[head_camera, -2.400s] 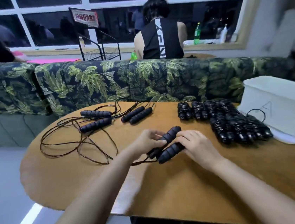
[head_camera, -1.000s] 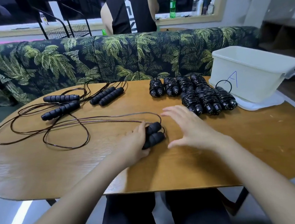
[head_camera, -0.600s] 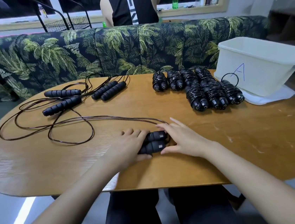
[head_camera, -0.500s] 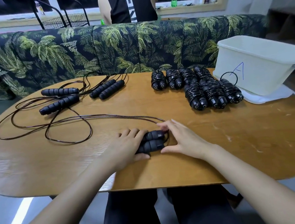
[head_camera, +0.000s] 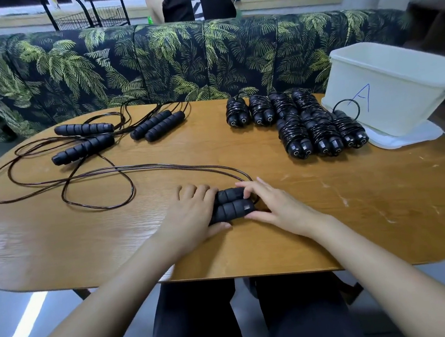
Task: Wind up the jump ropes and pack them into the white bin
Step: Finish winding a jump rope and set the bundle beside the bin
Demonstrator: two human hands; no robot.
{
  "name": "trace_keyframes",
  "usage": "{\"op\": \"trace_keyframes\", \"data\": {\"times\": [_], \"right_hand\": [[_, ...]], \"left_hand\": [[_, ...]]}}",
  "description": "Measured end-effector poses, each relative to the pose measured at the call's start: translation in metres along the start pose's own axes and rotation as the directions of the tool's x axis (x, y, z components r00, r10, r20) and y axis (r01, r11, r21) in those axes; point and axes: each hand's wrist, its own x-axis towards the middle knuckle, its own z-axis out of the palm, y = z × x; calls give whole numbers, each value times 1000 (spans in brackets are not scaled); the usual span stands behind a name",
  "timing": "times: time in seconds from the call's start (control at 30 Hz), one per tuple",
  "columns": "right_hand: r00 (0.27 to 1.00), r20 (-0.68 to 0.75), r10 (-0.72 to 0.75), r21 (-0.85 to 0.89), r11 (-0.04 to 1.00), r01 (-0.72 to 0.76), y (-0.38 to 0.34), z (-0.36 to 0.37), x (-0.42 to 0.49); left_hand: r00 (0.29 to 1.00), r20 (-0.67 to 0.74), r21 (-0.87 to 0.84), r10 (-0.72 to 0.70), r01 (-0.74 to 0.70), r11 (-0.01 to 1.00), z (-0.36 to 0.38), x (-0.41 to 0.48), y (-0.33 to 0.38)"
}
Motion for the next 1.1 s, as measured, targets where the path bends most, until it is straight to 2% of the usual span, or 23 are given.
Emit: {"op": "trace_keyframes", "data": {"times": [0.13, 0.23, 0.3, 0.4, 0.47, 0.53, 0.6, 0.7, 0.73, 0.83, 0.87, 0.93, 1.0, 1.1], "right_hand": [[999, -43, -21, 47, 999, 23, -2, 0, -2], [997, -76, 5, 194, 981, 10, -3, -4, -2], [994, -110, 13, 195, 981, 9, -2, -11, 0], [970, -242, -37, 114, 991, 66, 0, -24, 7], [929, -368, -43, 183, 976, 118, -4, -35, 12], [886, -463, -32, 296, 936, 189, -13, -42, 16], [870, -494, 1, 451, 855, 255, -24, -40, 17], [900, -419, 119, 718, 649, 249, -36, -23, 14], [911, -387, 143, 756, 615, 224, -38, -16, 13], [932, -322, 168, 778, 608, 159, -38, -1, 14], [935, -309, 175, 787, 598, 148, -38, 1, 14], [936, -292, 194, 802, 583, 130, -39, 1, 15], [945, -269, 186, 791, 603, 107, -37, 1, 14], [962, -244, 123, 697, 712, 86, -33, 2, 11]], "left_hand": [[992, -36, -20, -121, 120, 993, 3, 1, 22], [993, -71, -57, -99, 95, 994, 3, -1, 18], [990, -105, -145, -97, 81, 986, -6, -2, 13], [973, -190, -278, -129, 73, 958, -35, 4, 7], [954, -248, -385, -171, 64, 921, -58, 9, 5], [936, -273, -518, -223, 53, 854, -76, 16, 7], [930, -258, -669, -263, 24, 743, -88, 23, 12], [939, -187, -865, -289, -18, 502, -96, 33, 24], [947, -154, -903, -282, -19, 430, -98, 36, 29], [971, -55, -985, -234, -15, 172, -99, 38, 45], [975, -36, -992, -218, -9, 123, -99, 38, 47], [984, -5, -996, -178, 11, 91, -99, 37, 47], [993, 30, -994, -110, 41, 104, -100, 36, 45], [995, 99, -980, 1, 97, 176, -99, 34, 38]]}}
